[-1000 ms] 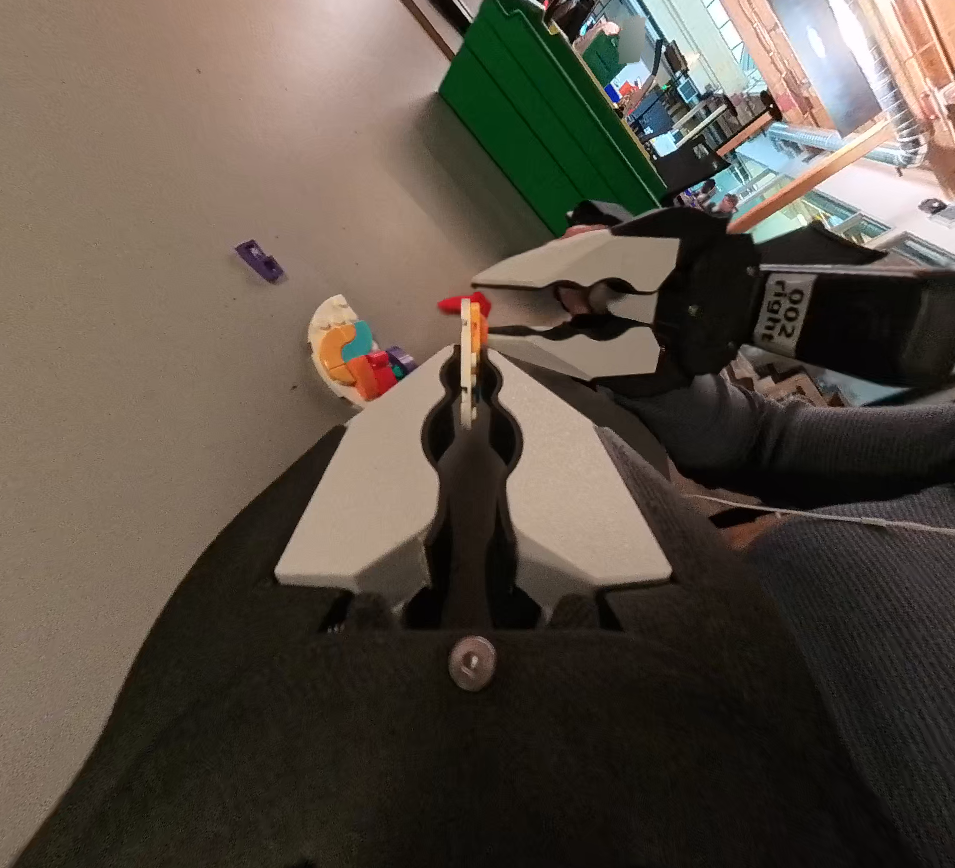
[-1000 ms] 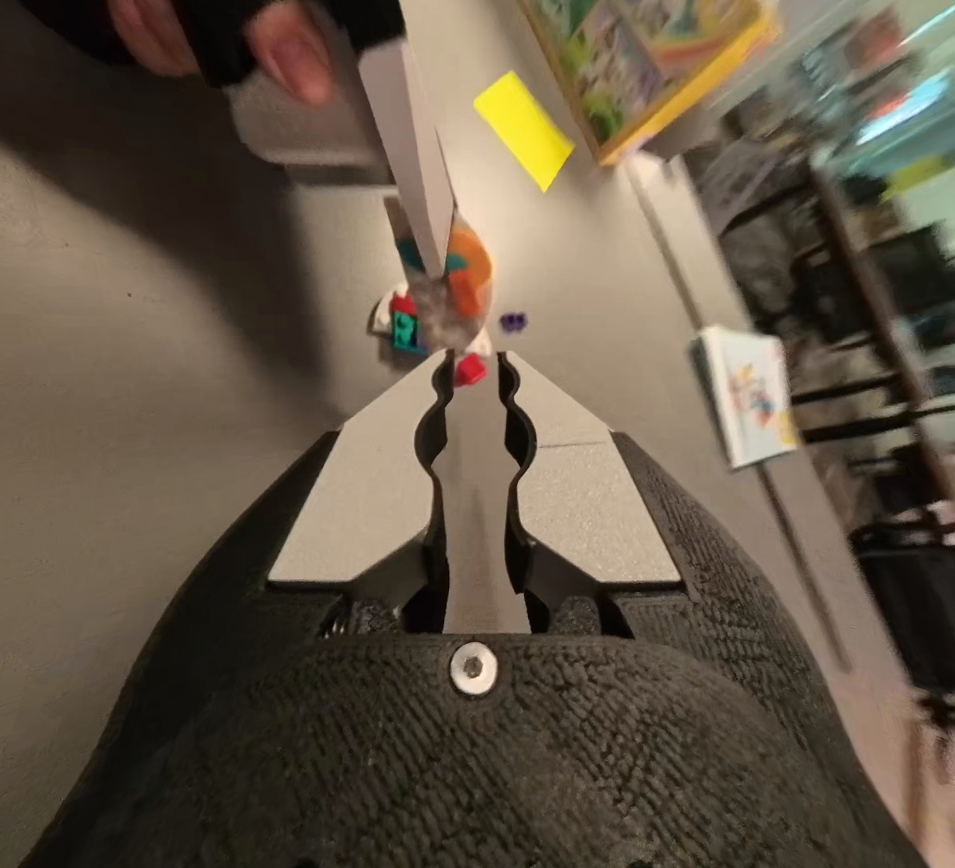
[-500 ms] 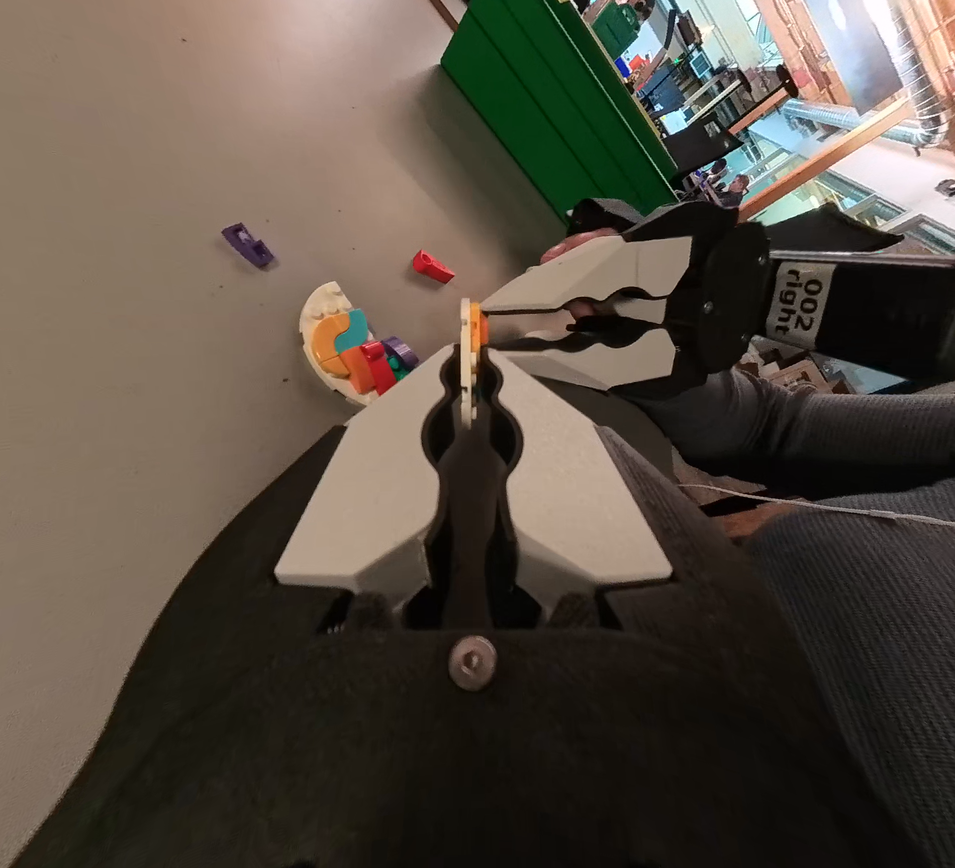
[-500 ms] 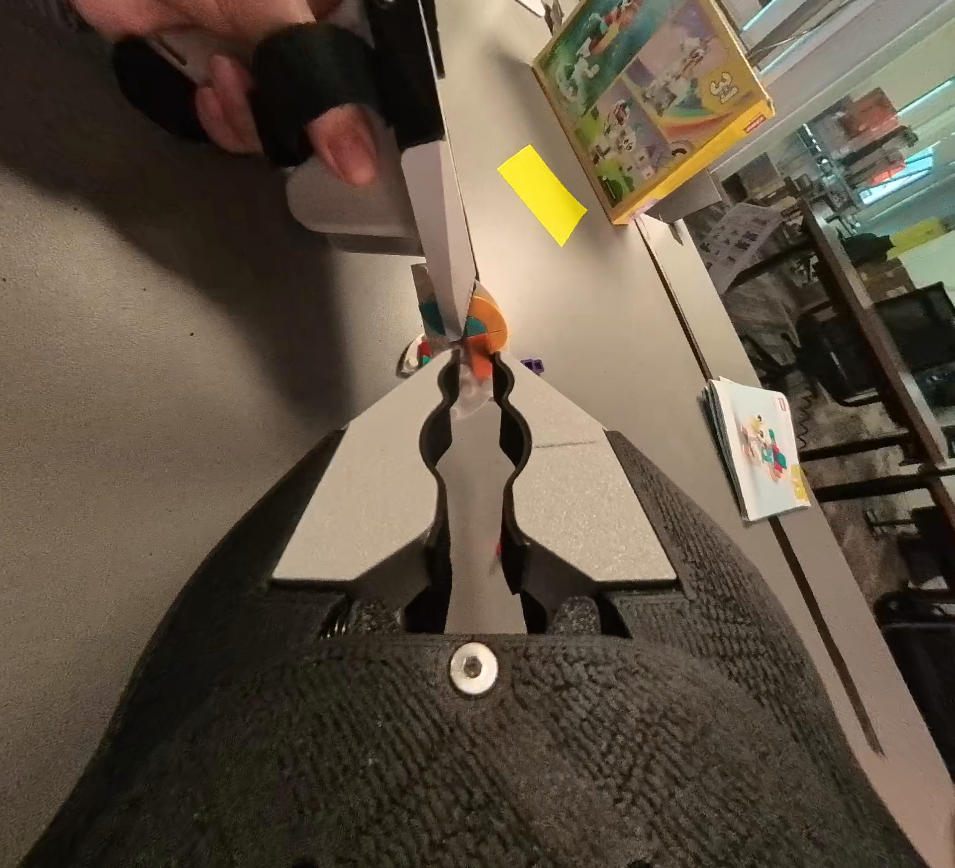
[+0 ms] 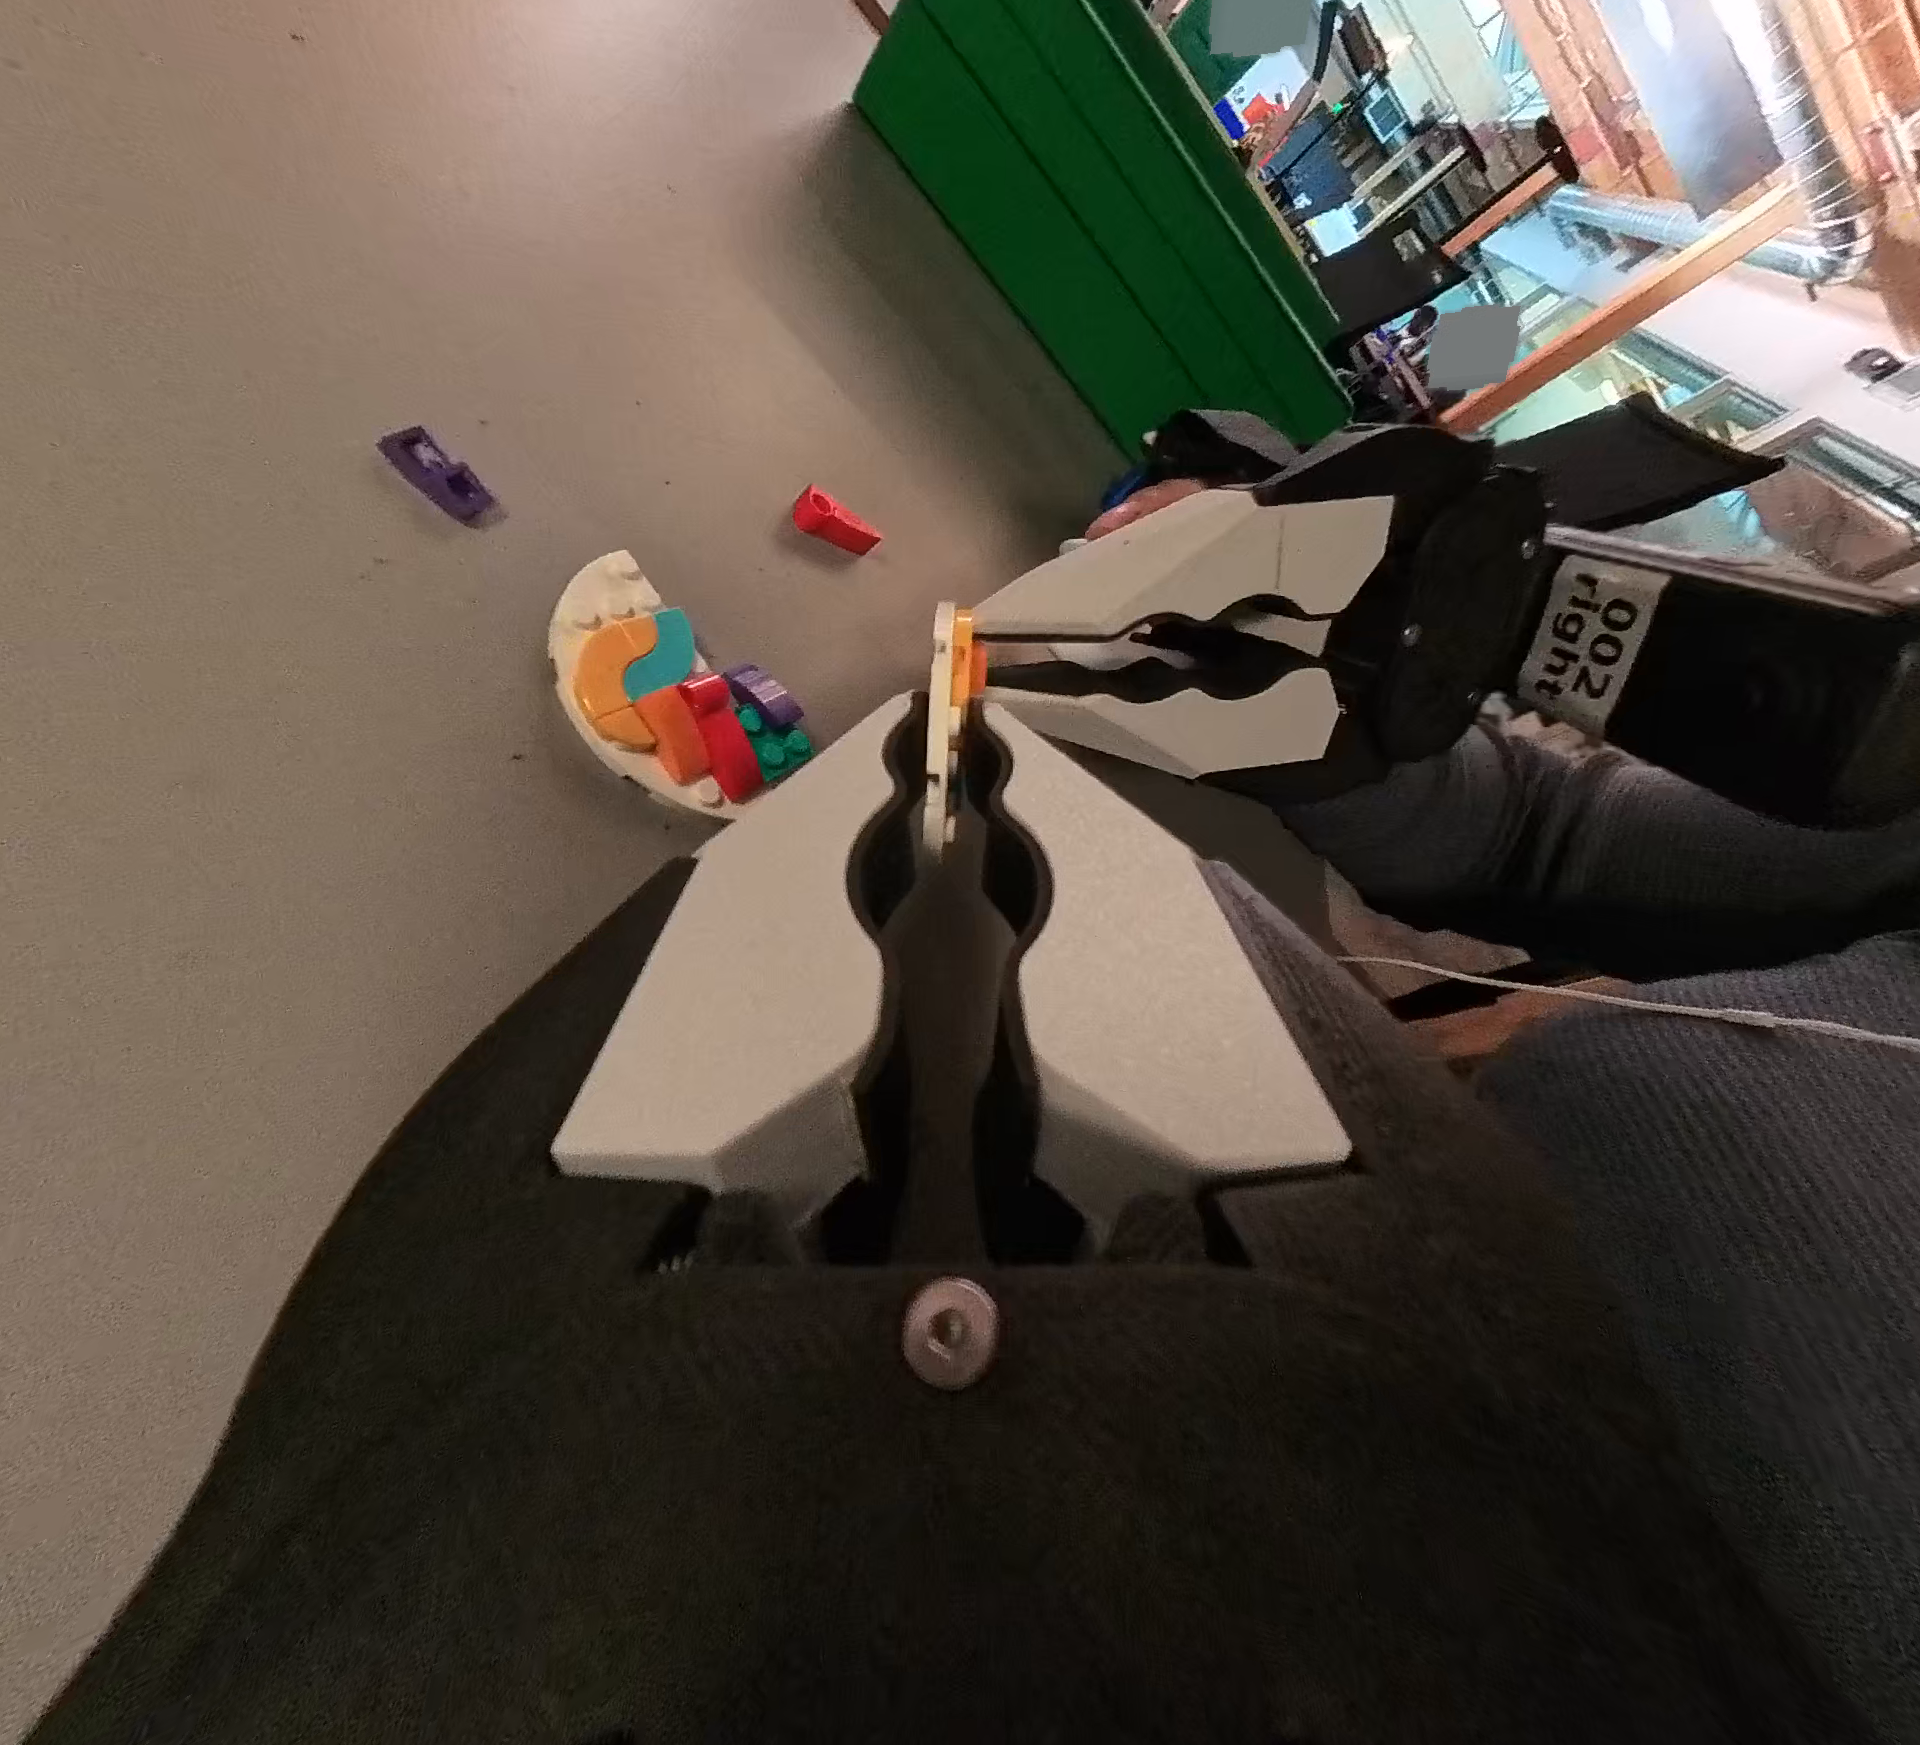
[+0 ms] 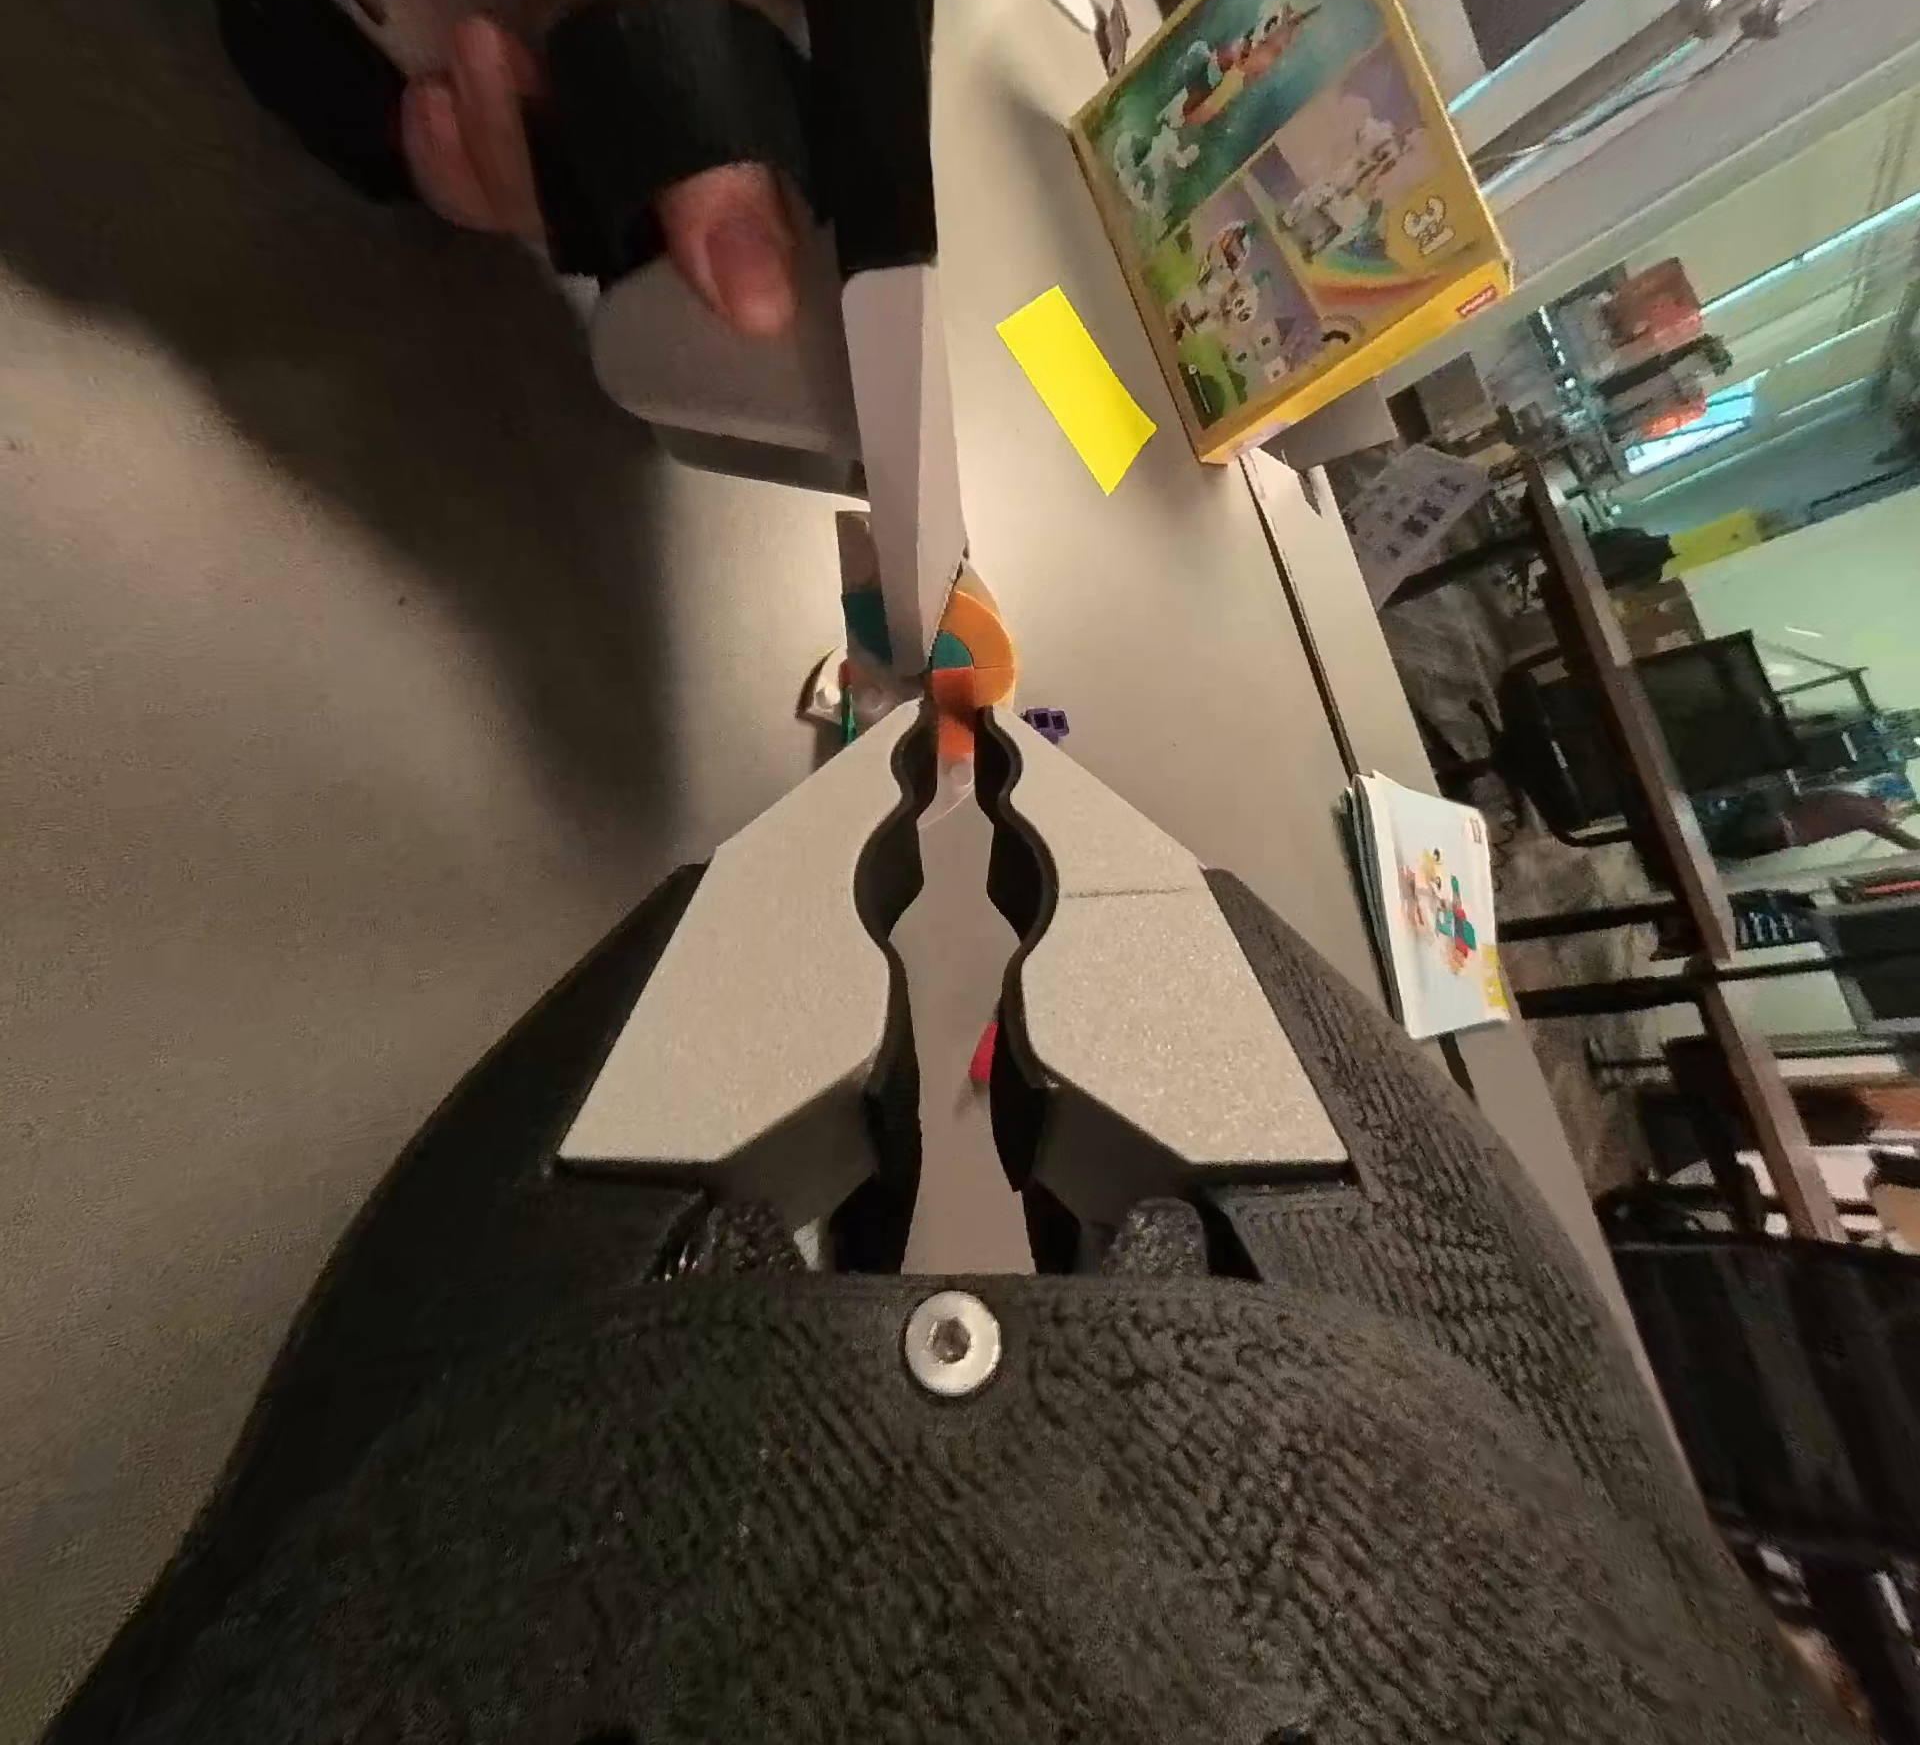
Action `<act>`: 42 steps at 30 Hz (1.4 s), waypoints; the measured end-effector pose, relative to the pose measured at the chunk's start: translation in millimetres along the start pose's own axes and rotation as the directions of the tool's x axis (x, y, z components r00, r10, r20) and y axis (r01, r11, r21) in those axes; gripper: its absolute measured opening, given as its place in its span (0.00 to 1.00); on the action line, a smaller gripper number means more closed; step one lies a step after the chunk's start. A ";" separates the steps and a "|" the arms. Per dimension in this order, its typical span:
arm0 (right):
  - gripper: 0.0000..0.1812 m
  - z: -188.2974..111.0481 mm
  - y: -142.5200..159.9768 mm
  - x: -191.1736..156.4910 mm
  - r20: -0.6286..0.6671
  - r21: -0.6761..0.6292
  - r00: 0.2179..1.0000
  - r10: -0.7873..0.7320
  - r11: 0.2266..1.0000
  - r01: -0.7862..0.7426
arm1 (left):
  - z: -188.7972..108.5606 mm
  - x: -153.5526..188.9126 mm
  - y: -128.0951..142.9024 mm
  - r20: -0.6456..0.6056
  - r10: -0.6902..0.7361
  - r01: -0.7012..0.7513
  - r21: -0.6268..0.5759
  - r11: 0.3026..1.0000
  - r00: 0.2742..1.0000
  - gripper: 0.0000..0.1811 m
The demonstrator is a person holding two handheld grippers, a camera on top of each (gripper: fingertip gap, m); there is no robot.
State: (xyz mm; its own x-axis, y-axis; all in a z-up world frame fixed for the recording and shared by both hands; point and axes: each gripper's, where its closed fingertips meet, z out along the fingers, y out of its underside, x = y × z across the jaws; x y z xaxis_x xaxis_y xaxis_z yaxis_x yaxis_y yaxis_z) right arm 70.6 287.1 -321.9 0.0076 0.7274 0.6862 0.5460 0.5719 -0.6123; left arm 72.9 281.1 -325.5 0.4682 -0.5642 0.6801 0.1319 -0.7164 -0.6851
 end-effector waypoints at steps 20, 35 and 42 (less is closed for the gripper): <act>0.03 -17.2 10.4 5.1 -0.097 -0.014 0.990 -0.100 0.995 0.099 | -24.7 -22.0 -26.9 0.218 0.100 -0.132 0.136 0.982 0.971 0.02; 0.20 2.7 47.9 -17.0 0.168 -0.258 0.805 0.570 0.813 -0.522 | -13.0 -4.4 -18.0 0.132 0.152 -0.163 0.075 0.984 0.979 0.03; 0.29 -4.5 59.5 -9.2 0.117 -0.325 0.669 0.734 0.665 -0.673 | -11.3 -7.0 -13.3 0.151 0.169 -0.176 0.035 0.984 0.974 0.03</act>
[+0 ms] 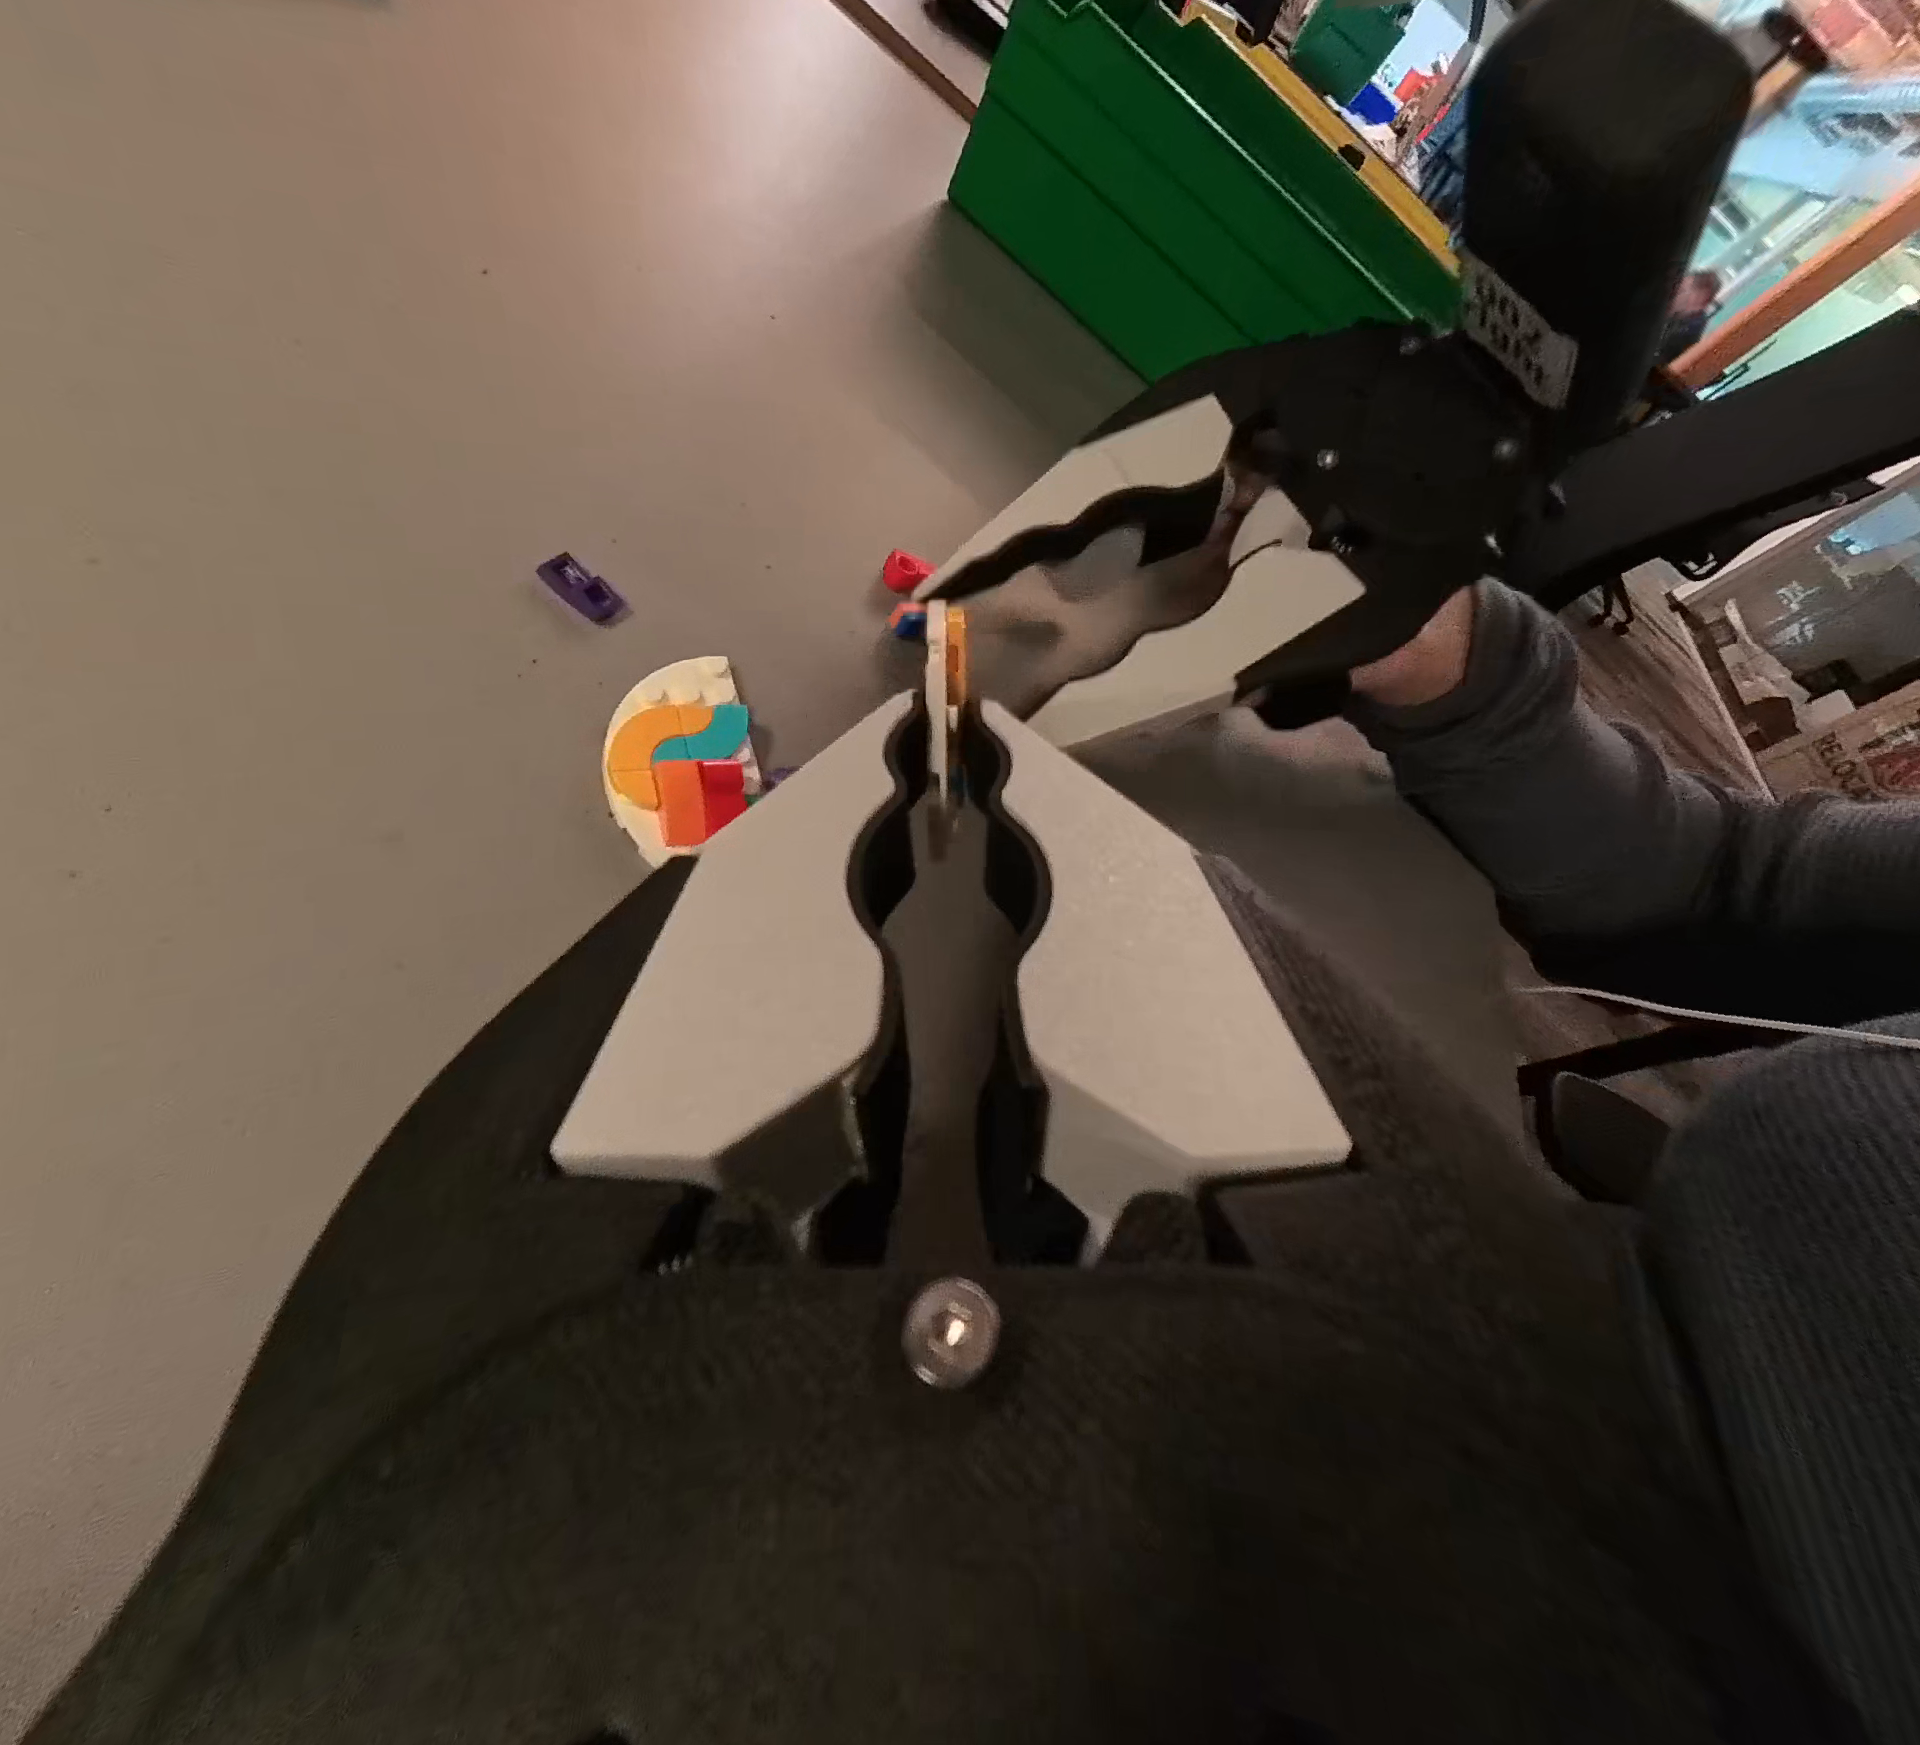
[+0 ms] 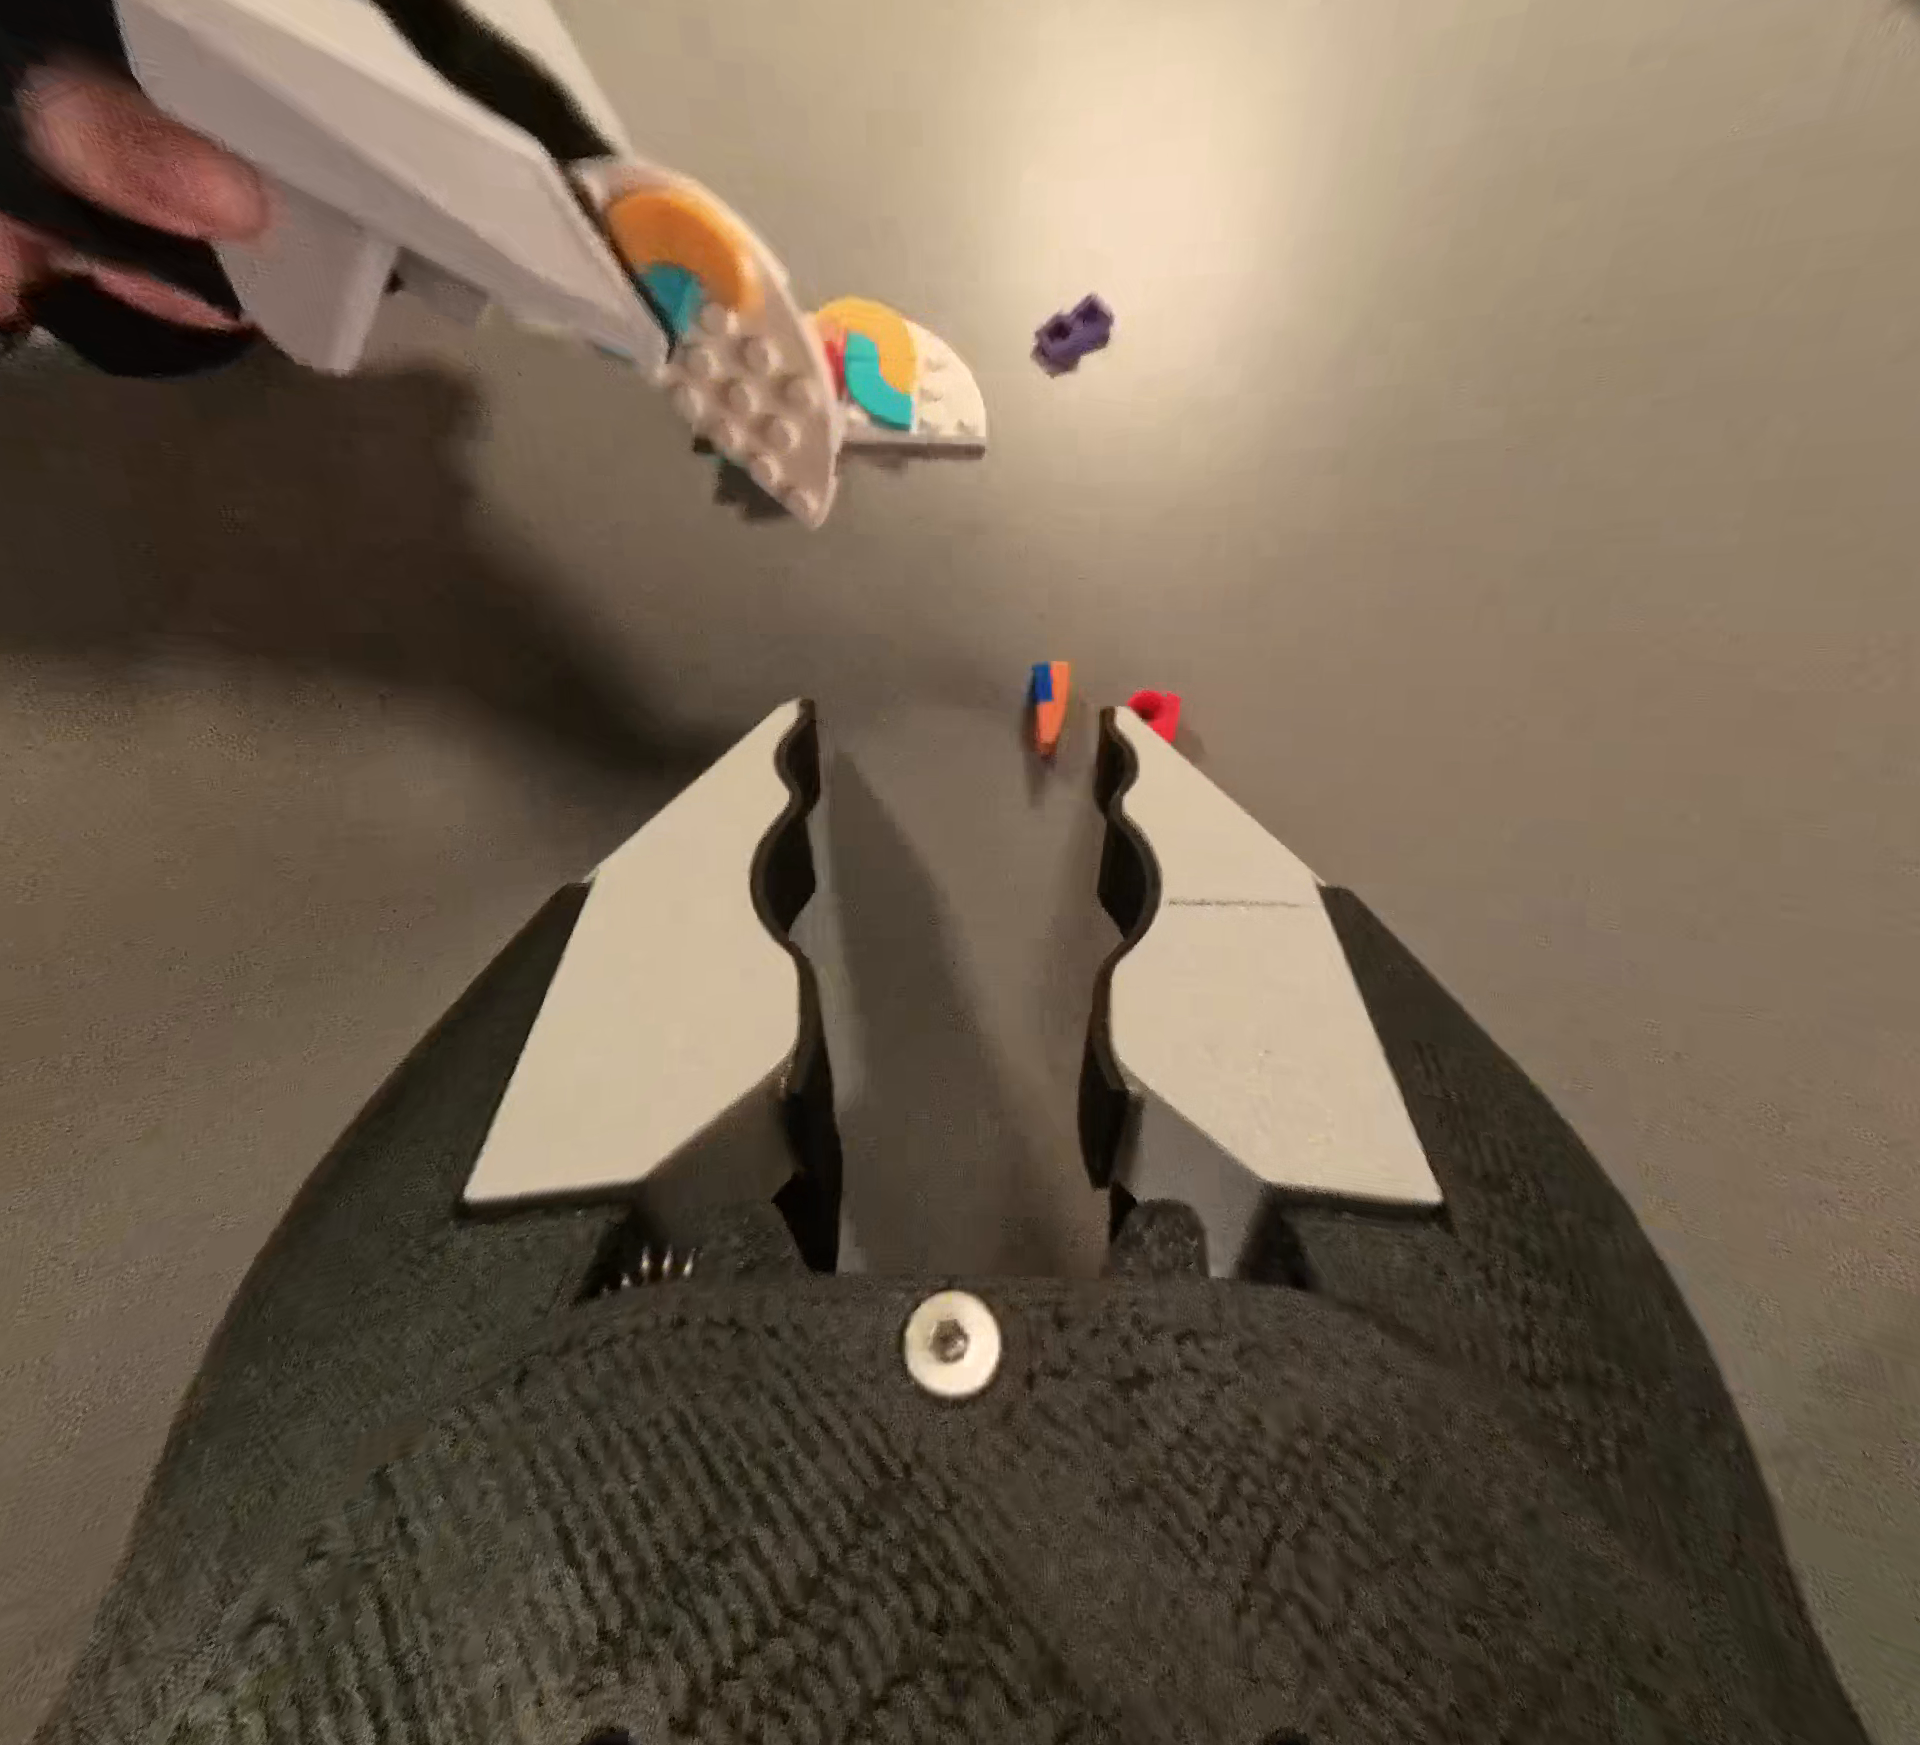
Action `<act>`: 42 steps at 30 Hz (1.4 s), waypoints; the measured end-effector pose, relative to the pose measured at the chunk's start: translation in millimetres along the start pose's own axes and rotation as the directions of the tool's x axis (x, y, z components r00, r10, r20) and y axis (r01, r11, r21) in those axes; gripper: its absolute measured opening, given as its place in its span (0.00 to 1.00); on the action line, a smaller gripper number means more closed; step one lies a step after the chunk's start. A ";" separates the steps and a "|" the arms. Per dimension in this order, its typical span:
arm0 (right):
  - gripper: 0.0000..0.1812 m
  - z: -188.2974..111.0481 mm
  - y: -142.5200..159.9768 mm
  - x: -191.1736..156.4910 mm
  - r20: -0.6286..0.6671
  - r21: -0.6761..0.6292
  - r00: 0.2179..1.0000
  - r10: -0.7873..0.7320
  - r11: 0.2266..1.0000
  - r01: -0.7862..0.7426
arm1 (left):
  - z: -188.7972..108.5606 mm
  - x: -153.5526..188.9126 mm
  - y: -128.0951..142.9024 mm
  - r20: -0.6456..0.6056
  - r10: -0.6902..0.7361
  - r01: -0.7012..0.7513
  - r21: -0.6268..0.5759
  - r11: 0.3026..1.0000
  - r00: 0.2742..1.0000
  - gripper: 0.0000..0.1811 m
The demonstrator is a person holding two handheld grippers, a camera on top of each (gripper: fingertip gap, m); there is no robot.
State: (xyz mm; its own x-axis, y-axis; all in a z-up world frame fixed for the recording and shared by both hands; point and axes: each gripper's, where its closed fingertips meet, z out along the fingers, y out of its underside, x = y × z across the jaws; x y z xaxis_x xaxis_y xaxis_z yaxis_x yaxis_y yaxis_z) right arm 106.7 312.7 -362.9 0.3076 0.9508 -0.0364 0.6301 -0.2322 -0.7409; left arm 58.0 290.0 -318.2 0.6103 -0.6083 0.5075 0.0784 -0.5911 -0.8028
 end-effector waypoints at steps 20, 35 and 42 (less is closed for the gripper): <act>0.02 -20.0 -50.5 -39.3 -0.306 0.158 0.740 -0.599 0.734 0.660 | 11.7 23.8 14.4 -0.096 0.052 -0.061 -0.086 0.994 0.994 0.03; 0.00 -33.4 -59.1 -45.3 -0.384 0.203 0.702 -0.600 0.686 0.698 | 4.5 -1.1 12.5 0.070 0.068 -0.061 -0.091 0.994 0.995 0.02; 0.04 -23.0 -51.1 -37.5 -0.305 0.218 0.771 -0.559 0.747 0.628 | 7.1 16.1 10.4 -0.041 0.056 -0.059 -0.070 0.996 0.998 0.03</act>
